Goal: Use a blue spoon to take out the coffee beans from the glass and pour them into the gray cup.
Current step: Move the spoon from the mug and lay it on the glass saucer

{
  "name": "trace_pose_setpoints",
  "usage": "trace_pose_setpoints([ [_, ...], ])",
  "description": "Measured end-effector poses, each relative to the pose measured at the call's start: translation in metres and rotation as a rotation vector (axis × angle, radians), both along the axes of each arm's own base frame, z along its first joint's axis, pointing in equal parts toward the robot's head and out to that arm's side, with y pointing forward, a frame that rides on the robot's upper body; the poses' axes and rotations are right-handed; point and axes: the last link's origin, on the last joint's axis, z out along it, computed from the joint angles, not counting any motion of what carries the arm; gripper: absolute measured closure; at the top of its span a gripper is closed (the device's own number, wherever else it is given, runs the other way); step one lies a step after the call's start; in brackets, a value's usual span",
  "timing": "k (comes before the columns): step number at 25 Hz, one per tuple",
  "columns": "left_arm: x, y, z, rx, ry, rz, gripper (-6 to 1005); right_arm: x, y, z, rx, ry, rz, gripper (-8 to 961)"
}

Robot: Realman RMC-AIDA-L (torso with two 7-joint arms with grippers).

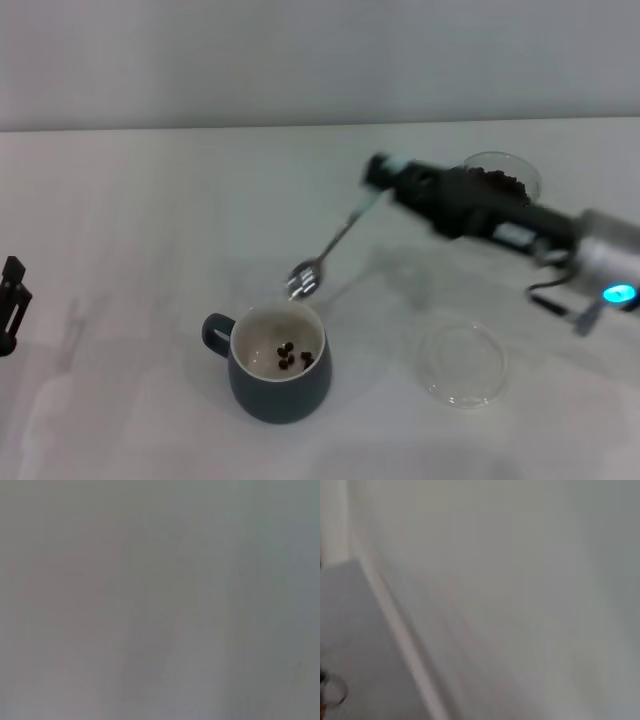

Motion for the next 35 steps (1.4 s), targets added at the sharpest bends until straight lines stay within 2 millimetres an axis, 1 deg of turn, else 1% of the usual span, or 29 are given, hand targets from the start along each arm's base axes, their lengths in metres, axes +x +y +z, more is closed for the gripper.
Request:
trace_pose_setpoints([
  [2, 0.000, 0.000, 0.001, 0.004, -0.001, 0.003, 269, 0.016, 0.002, 0.016, 0.003, 0.028, -0.079, 806],
  [5, 0.000, 0.001, 0.001, 0.006, -0.001, 0.003, 270, 0.049, 0.002, 0.043, -0.038, 0.058, -0.230, 806],
  [7, 0.000, 0.001, 0.001, 0.006, 0.000, 0.002, 269, 0.066, -0.001, 0.055, -0.055, 0.054, -0.299, 805],
  [10, 0.000, 0.002, 0.002, 0.009, -0.001, 0.003, 269, 0.088, -0.008, 0.066, -0.055, 0.025, -0.366, 804],
  [13, -0.002, 0.003, 0.003, 0.018, -0.004, 0.017, 270, 0.103, -0.015, 0.071, -0.071, -0.028, -0.407, 802],
  [16, -0.004, 0.003, 0.003, 0.015, -0.002, 0.026, 270, 0.113, -0.022, 0.071, -0.094, -0.069, -0.431, 801],
  [19, -0.003, 0.006, 0.003, 0.014, -0.002, 0.023, 270, 0.118, -0.028, 0.068, -0.111, -0.082, -0.448, 799],
  [25, 0.002, 0.012, 0.002, 0.013, -0.003, 0.007, 269, 0.118, -0.038, 0.050, -0.158, -0.100, -0.445, 797],
  [29, 0.005, 0.016, 0.002, 0.011, -0.003, -0.005, 269, 0.117, -0.038, 0.040, -0.182, -0.133, -0.443, 795],
  [30, 0.005, 0.017, 0.002, 0.011, -0.003, -0.007, 269, 0.115, -0.036, 0.034, -0.193, -0.145, -0.445, 794],
  [35, 0.007, 0.019, 0.002, 0.010, -0.003, -0.013, 269, 0.115, -0.034, 0.027, -0.195, -0.158, -0.463, 792],
])
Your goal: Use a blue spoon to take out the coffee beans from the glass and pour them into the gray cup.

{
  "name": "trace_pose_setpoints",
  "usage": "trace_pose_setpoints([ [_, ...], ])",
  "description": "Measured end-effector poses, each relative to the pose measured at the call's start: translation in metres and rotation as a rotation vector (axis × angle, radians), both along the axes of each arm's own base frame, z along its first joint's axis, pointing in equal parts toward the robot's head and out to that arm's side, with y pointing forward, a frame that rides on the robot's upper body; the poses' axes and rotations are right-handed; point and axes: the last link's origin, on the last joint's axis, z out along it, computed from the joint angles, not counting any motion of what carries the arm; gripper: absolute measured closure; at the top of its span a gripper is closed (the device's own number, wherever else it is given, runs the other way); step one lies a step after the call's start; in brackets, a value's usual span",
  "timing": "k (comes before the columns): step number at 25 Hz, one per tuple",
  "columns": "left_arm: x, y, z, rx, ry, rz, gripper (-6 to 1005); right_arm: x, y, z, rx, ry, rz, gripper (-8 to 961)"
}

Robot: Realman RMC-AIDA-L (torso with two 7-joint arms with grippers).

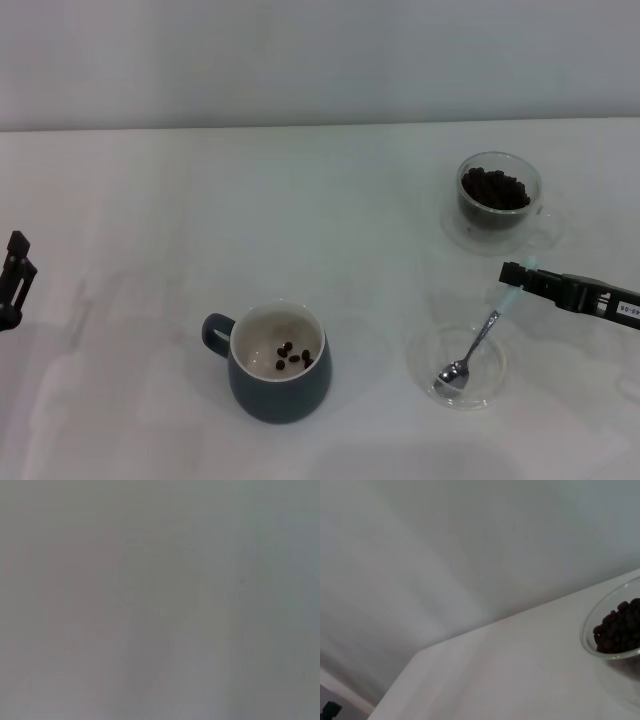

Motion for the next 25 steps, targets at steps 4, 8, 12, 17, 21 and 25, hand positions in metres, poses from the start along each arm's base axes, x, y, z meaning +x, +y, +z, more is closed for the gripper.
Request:
trace_pose_setpoints([
  [4, 0.000, 0.000, 0.000, 0.000, 0.000, -0.001, 270, 0.000, 0.001, -0.001, 0.000, -0.005, -0.004, 790],
  [8, 0.000, 0.001, 0.000, 0.001, 0.001, -0.002, 270, -0.001, 0.000, -0.005, -0.007, -0.007, -0.006, 788],
  [12, 0.000, 0.001, 0.001, 0.001, 0.004, -0.003, 269, -0.001, 0.000, -0.007, -0.005, -0.006, -0.008, 703],
  [17, 0.000, 0.002, 0.002, 0.002, 0.008, -0.005, 269, 0.000, 0.009, -0.002, 0.030, -0.035, -0.010, 659],
  [21, 0.000, 0.002, 0.002, 0.002, 0.009, -0.004, 270, 0.003, 0.018, 0.006, 0.074, -0.052, -0.027, 655],
  [25, -0.001, 0.001, 0.001, 0.001, 0.009, 0.000, 270, 0.007, 0.023, 0.015, 0.116, -0.063, -0.050, 647],
])
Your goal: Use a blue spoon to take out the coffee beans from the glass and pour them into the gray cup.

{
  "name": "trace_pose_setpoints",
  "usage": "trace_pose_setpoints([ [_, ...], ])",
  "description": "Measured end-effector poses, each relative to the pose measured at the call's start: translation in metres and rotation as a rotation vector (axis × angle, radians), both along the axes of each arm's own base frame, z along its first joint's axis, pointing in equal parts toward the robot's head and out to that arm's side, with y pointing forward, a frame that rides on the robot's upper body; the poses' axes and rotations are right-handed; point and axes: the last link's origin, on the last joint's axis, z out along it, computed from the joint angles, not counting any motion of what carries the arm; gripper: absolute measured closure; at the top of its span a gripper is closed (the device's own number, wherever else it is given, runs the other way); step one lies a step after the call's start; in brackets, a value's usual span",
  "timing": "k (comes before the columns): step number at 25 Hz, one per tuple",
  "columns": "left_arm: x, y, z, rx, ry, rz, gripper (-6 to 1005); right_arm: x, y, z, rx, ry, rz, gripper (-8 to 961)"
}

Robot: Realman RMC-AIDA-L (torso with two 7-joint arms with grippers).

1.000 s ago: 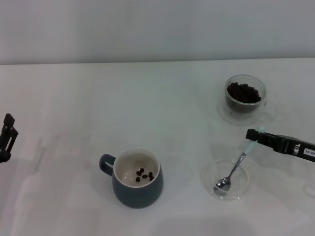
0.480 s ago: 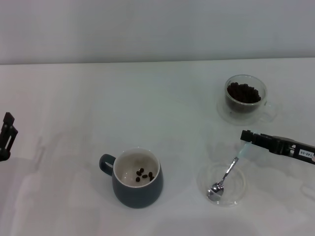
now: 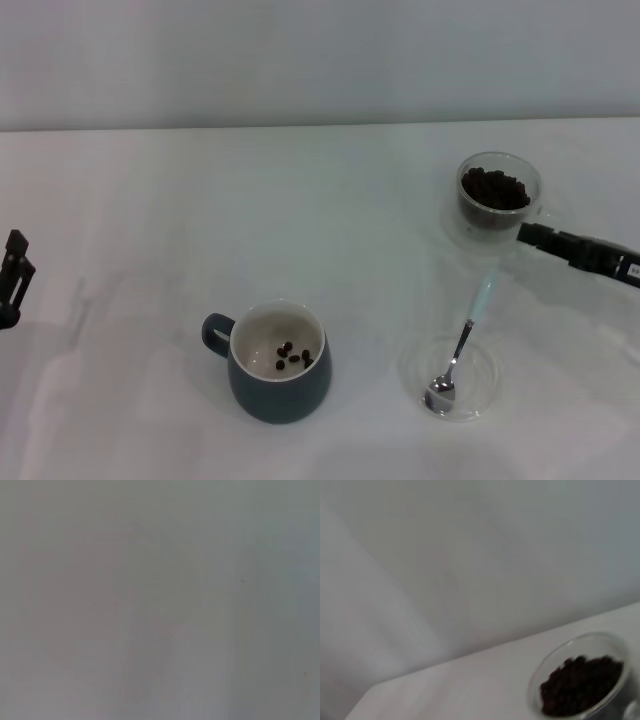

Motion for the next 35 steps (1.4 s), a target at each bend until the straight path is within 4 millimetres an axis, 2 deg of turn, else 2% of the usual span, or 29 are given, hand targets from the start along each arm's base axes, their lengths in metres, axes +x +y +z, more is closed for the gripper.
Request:
trace_pose_setpoints([
  [4, -0.002, -0.002, 0.000, 0.000, 0.000, 0.007, 270, 0.004, 0.001, 0.013, 0.079, -0.024, 0.023, 633],
  [10, -0.002, -0.003, 0.000, 0.001, -0.001, 0.009, 269, 0.005, -0.013, 0.037, 0.336, -0.151, 0.189, 612],
  [13, -0.003, -0.004, 0.000, 0.002, -0.004, 0.012, 269, 0.007, -0.025, 0.038, 0.521, -0.271, 0.232, 601],
  [16, -0.003, -0.004, 0.001, 0.007, -0.006, 0.018, 269, 0.015, -0.030, 0.036, 0.676, -0.468, 0.219, 590],
  [20, 0.000, -0.001, 0.000, 0.008, -0.012, 0.009, 270, 0.024, -0.027, 0.031, 0.748, -0.622, 0.167, 576],
  [24, 0.000, -0.001, -0.001, 0.007, -0.019, 0.009, 270, 0.028, -0.017, 0.030, 0.783, -0.673, 0.090, 562],
  [29, 0.000, -0.001, -0.001, 0.007, -0.021, 0.011, 270, 0.029, -0.014, 0.031, 0.808, -0.668, 0.044, 335],
  [35, 0.000, -0.002, -0.001, 0.008, -0.027, 0.012, 270, 0.033, -0.016, 0.032, 0.823, -0.657, 0.002, 213],
])
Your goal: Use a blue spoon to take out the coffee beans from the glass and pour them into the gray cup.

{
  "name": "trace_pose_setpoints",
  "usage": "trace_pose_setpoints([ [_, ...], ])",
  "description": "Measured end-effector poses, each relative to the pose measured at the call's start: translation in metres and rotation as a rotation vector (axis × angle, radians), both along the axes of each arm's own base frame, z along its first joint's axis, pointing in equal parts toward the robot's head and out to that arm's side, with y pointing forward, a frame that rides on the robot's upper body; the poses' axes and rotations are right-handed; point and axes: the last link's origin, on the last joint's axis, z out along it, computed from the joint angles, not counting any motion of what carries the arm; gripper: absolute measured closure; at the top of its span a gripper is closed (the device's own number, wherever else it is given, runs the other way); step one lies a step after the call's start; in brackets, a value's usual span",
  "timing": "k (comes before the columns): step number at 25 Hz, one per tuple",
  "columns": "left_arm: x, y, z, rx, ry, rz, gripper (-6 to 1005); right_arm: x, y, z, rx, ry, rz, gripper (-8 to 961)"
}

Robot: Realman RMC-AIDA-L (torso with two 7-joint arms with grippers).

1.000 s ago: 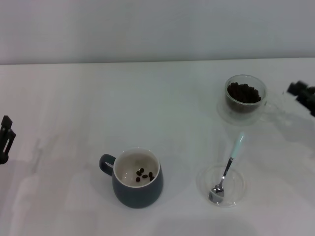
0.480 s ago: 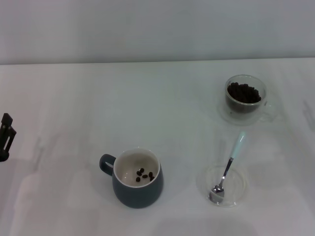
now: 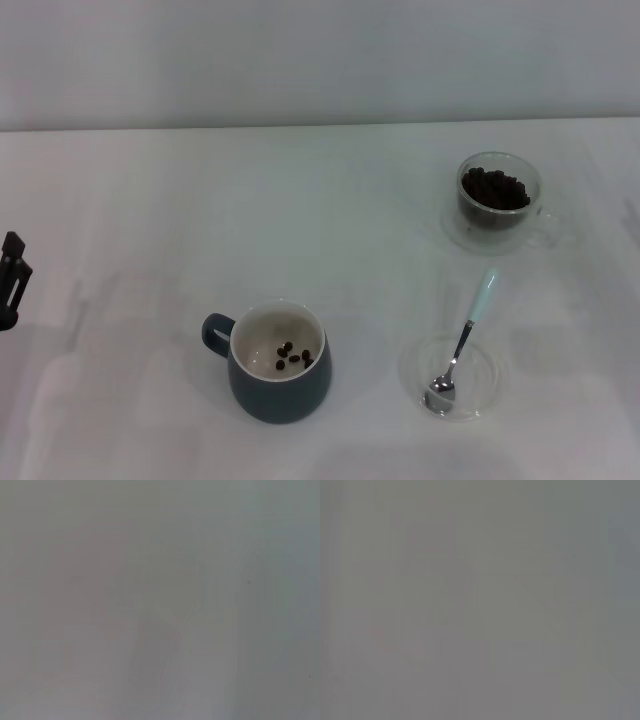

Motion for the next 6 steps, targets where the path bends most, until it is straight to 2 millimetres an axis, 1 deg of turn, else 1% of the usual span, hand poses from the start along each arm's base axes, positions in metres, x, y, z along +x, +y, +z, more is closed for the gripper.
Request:
trace_pose_setpoints([
  [5, 0.0001, -0.0005, -0.0010, -0.005, -0.005, 0.000, 270, 0.0012, 0.0001, -0.0031, -0.010, 0.003, -0.013, 111],
  [6, -0.0004, -0.0013, -0.0011, -0.006, -0.011, 0.002, 270, 0.0014, -0.0001, -0.0032, -0.010, 0.006, -0.015, 111],
])
